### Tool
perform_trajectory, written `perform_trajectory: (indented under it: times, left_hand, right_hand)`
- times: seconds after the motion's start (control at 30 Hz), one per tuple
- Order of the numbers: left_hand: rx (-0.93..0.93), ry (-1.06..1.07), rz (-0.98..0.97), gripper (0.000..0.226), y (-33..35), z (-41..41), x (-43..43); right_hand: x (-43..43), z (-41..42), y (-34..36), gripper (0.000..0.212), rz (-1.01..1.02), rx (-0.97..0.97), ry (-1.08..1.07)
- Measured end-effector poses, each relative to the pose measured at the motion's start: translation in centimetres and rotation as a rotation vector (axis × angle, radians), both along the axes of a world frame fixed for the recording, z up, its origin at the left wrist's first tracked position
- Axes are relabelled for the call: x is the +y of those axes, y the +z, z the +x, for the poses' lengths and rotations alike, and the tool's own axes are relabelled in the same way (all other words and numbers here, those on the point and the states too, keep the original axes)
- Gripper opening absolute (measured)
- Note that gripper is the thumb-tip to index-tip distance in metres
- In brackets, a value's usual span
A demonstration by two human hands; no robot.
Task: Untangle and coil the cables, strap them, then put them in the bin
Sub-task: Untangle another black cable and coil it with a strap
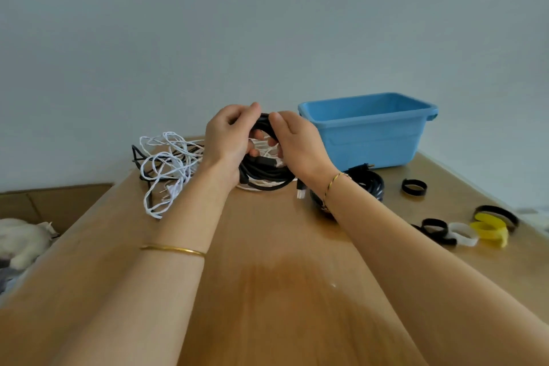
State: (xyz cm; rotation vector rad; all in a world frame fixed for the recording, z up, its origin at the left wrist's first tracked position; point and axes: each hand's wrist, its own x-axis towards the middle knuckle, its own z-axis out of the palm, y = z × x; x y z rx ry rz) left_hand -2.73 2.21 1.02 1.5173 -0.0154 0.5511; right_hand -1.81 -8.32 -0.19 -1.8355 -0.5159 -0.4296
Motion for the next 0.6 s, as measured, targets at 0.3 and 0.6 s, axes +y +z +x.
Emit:
perform_trajectory:
  times: [0.3,0.6]
  left_hand:
    - [0.072,-0.108,-0.033,0.018,-0.9,-1.0,-7.1]
    - [0.118,-0.127,-0.031,0.013,-2.3,-1.6,-10.5]
  right_hand:
    - [-7.9,-3.4,0.0,0.045,-0.058,0.143,-0.079]
    - [-17.6,-5.3,-2.4,0.025,-0.707,0.305,-0.318]
